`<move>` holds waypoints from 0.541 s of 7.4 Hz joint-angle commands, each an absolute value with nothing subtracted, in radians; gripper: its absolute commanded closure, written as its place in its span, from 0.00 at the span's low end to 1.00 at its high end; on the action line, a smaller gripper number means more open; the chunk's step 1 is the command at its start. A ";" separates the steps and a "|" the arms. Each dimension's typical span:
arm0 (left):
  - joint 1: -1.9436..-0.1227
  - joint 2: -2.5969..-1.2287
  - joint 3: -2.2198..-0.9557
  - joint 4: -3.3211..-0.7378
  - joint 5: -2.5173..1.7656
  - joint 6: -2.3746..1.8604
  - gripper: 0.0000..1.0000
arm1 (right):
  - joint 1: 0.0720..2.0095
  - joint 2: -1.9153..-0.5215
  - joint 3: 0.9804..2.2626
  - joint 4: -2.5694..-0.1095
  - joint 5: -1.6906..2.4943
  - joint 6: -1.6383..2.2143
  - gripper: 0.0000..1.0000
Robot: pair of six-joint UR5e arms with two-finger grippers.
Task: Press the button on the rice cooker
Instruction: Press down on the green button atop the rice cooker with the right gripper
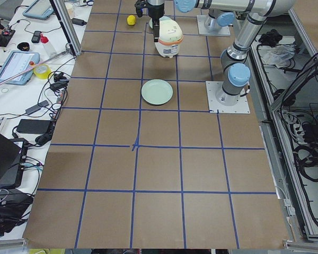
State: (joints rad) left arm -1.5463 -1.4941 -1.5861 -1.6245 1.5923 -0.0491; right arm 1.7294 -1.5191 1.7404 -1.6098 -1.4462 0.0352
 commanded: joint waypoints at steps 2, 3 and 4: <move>-1.546 -1.494 -1.586 -1.624 1.592 -0.049 0.00 | 1.755 -1.485 1.782 -1.689 -1.445 0.035 0.91; -1.546 -1.494 -1.586 -1.624 1.592 -0.049 0.00 | 1.753 -1.485 1.781 -1.690 -1.445 0.034 0.91; -1.546 -1.494 -1.586 -1.624 1.592 -0.049 0.00 | 1.753 -1.485 1.782 -1.690 -1.447 0.034 0.91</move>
